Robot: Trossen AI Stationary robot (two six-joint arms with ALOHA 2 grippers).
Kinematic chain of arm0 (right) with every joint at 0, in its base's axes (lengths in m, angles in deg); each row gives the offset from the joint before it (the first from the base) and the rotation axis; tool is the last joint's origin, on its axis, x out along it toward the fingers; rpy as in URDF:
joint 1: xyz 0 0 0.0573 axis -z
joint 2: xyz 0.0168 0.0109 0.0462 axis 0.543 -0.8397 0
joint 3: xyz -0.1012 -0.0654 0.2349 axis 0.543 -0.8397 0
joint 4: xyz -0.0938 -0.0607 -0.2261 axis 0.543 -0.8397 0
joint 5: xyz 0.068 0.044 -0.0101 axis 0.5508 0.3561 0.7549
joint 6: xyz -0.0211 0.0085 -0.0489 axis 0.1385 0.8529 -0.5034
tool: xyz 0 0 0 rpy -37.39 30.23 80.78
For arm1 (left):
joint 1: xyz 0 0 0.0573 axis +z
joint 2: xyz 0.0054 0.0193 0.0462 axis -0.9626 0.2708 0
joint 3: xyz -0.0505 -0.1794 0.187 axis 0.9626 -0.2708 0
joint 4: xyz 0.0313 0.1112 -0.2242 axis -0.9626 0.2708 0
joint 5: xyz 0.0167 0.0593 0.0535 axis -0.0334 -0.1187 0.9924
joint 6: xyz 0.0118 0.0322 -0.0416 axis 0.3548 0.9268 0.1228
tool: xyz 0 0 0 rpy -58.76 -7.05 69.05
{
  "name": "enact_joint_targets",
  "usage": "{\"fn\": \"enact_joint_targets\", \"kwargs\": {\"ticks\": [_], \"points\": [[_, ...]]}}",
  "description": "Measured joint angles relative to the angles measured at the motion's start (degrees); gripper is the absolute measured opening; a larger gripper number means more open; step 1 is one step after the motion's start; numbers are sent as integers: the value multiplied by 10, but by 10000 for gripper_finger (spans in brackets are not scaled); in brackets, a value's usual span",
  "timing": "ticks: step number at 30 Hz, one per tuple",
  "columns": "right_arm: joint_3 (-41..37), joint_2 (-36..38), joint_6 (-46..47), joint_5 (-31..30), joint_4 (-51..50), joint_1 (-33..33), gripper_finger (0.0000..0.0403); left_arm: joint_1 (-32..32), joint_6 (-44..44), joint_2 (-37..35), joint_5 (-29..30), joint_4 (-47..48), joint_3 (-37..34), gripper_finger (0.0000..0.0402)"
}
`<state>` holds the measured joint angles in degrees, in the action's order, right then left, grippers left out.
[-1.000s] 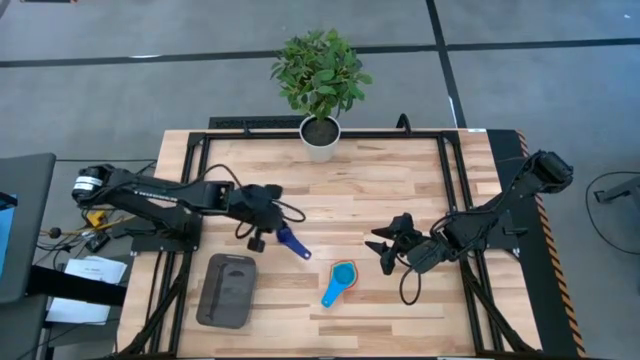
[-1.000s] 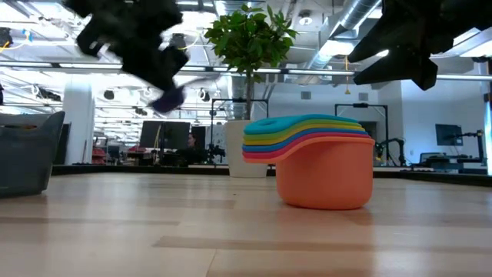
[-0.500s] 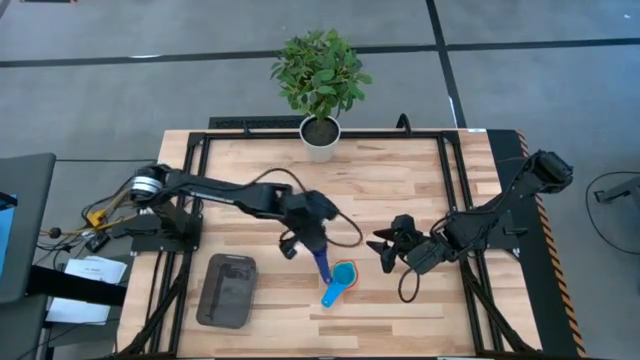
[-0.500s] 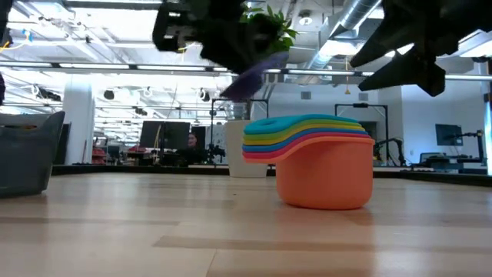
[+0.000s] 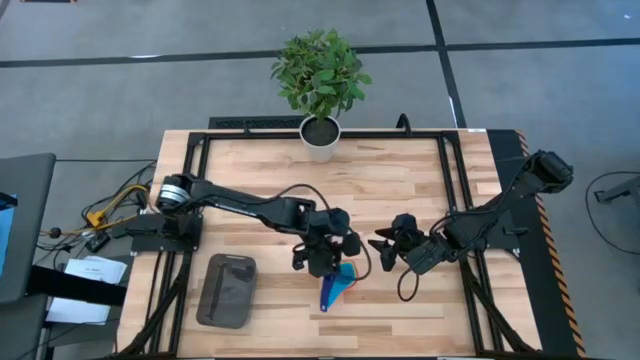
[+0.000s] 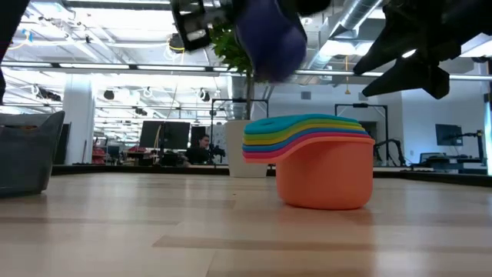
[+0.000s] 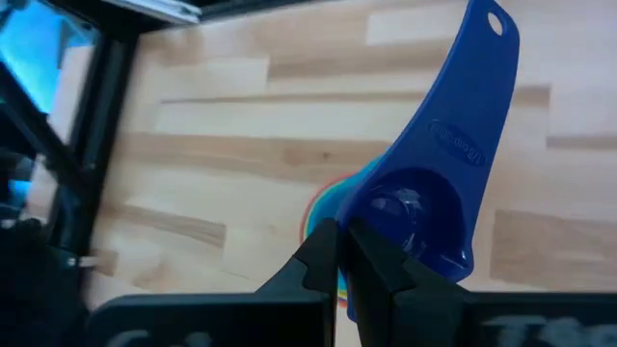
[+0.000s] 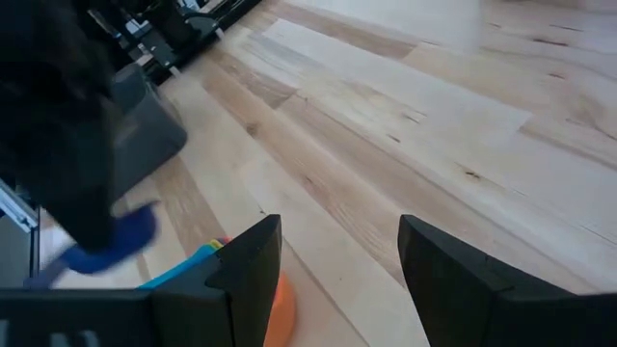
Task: Nest measuring cups in basket
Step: Stack the dark blue measuring cup on top of the light blue measuring cup, then put the nested measuring cups into the black bin
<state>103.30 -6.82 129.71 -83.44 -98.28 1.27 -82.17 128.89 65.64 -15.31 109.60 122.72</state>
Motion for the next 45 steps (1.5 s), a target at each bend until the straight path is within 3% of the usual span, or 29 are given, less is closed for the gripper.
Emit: {"fn": "enact_joint_targets", "kwargs": {"ticks": [9, 26, 37, 45], "points": [[0, 0, 2, 0, -4, -2, 234, 11, 27, 47, -4, -31, 18, 0], [0, 0, 2, 0, -12, 3, 234, 15, 36, 48, -32, -38, 18, 0], [0, 0, -1, 3, -15, 3, 234, 12, 37, 66, -48, -53, 18, 48], [0, 0, -2, 3, -19, 3, 234, 11, 17, 74, -21, -54, 17, 58]]}}
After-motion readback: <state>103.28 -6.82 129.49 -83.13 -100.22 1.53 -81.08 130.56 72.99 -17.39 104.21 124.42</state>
